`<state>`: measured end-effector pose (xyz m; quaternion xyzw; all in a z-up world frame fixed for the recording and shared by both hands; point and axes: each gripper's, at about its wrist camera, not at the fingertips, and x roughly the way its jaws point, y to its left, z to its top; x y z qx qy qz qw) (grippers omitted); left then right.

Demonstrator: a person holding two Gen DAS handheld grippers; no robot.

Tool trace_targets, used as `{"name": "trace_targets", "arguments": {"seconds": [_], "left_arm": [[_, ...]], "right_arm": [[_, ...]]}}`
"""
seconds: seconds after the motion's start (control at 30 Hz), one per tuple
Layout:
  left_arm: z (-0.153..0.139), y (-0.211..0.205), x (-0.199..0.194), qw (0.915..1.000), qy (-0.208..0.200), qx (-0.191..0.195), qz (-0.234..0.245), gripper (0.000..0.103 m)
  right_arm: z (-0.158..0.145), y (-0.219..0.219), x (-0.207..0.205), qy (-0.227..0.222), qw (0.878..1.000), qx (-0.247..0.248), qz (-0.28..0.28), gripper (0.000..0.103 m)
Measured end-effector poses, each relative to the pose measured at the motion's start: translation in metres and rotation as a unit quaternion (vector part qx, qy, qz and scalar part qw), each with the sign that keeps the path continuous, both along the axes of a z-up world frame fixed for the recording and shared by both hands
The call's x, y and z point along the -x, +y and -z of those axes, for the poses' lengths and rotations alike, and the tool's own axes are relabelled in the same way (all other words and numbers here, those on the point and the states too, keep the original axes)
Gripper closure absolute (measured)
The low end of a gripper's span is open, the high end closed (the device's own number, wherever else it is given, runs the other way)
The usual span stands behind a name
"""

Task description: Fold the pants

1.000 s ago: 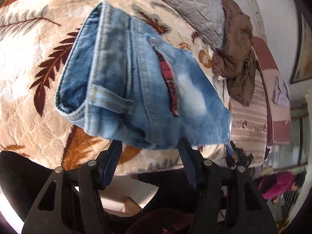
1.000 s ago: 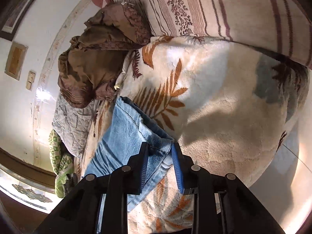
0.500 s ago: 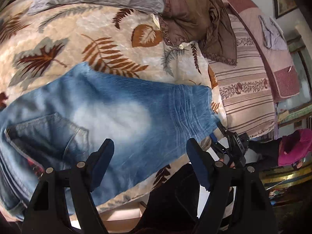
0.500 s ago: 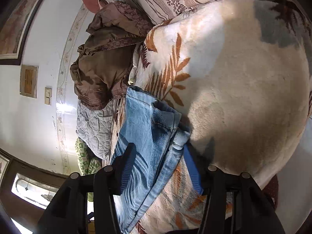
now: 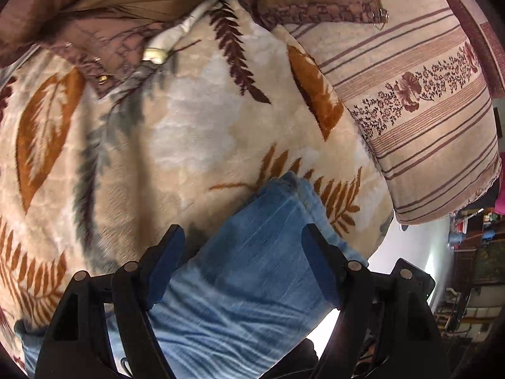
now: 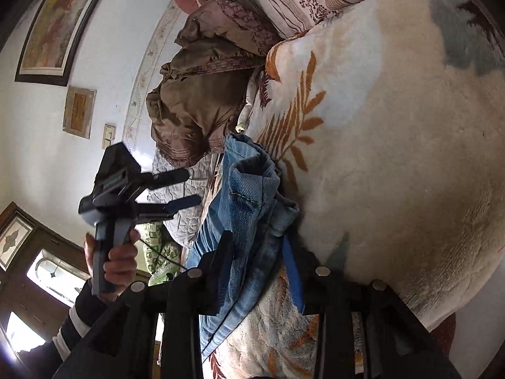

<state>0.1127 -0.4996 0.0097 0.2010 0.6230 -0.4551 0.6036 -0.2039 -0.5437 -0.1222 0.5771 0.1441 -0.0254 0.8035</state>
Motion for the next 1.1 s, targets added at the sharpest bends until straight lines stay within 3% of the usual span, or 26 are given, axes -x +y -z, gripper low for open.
{"name": "trace_targets", "arguments": {"seconds": [0.13, 0.27, 0.4, 0.47, 0.63, 0.8, 0.87, 0.9, 0.93, 0.97, 1.03, 1.1], "left_arm": [[0.016, -0.029, 0.013, 0.9965, -0.005, -0.026, 0.08, 0.026], [0.033, -0.042, 0.028, 0.989, 0.02, -0.046, 0.139, 0.026], [0.053, -0.052, 0.046, 0.9788, -0.014, -0.071, 0.192, 0.026], [0.055, -0.055, 0.051, 0.9781, -0.007, -0.061, 0.199, 0.018], [0.057, -0.058, 0.058, 0.9803, 0.006, -0.038, 0.194, 0.014], [0.057, -0.056, 0.081, 0.9705, -0.001, -0.022, 0.24, 0.014], [0.054, -0.051, 0.086, 0.9716, 0.008, 0.002, 0.237, 0.025], [0.053, -0.047, 0.088, 0.972, 0.006, 0.014, 0.234, 0.029], [0.052, -0.04, 0.092, 0.9725, 0.0, 0.022, 0.232, 0.04], [0.051, -0.035, 0.092, 0.973, -0.009, 0.028, 0.229, 0.057], [0.047, -0.026, 0.087, 0.9771, -0.005, 0.04, 0.209, 0.079], [0.036, -0.013, 0.083, 0.9809, 0.021, 0.062, 0.183, 0.087]], "right_arm": [[-0.005, 0.005, 0.001, -0.001, 1.0, 0.02, -0.002, 0.056], [-0.008, 0.009, 0.0, -0.002, 1.0, 0.031, 0.001, 0.051], [-0.008, 0.009, -0.001, -0.006, 1.0, 0.026, 0.009, 0.049], [-0.008, 0.01, -0.002, -0.008, 0.999, 0.031, 0.007, 0.049], [-0.012, 0.011, -0.008, 0.011, 0.999, 0.037, 0.007, 0.047], [-0.016, 0.013, -0.013, 0.04, 0.998, 0.043, 0.023, 0.051], [-0.014, 0.012, -0.015, 0.046, 0.998, 0.045, 0.026, 0.061], [-0.01, 0.009, -0.016, 0.048, 0.998, 0.039, 0.023, 0.079], [-0.004, 0.007, -0.018, 0.045, 0.999, 0.024, 0.019, 0.088], [0.0, 0.005, -0.016, 0.038, 0.999, 0.01, 0.022, 0.09], [-0.002, 0.006, -0.015, 0.033, 0.999, 0.015, 0.021, 0.091], [-0.014, 0.012, -0.014, 0.031, 0.999, 0.04, 0.019, 0.091]]}}
